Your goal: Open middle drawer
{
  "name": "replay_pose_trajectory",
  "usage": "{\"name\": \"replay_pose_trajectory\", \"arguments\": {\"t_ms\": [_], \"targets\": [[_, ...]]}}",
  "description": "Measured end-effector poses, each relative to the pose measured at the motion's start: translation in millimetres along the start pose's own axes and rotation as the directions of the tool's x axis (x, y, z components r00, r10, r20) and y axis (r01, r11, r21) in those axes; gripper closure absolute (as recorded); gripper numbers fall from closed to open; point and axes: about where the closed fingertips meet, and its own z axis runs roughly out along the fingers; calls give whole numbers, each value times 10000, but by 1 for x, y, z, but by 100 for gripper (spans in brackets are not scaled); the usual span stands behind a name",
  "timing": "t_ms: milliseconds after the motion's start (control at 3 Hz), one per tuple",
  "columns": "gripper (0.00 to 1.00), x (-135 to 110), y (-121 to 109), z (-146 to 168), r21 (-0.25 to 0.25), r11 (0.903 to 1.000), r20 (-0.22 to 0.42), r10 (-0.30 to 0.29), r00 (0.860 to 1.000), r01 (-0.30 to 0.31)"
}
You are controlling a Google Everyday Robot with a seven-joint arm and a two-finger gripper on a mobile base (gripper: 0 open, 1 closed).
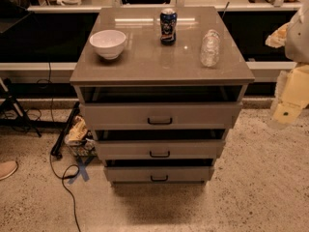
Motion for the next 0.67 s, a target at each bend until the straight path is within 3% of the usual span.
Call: {"name": "replay_pose_trajectory", "arguments": {"t_ms": [333,667], "targets": [[0,0,0,0,0,10000,0,0,10000,0],[0,15,2,26,-426,9986,734,348,9967,-317]]}}
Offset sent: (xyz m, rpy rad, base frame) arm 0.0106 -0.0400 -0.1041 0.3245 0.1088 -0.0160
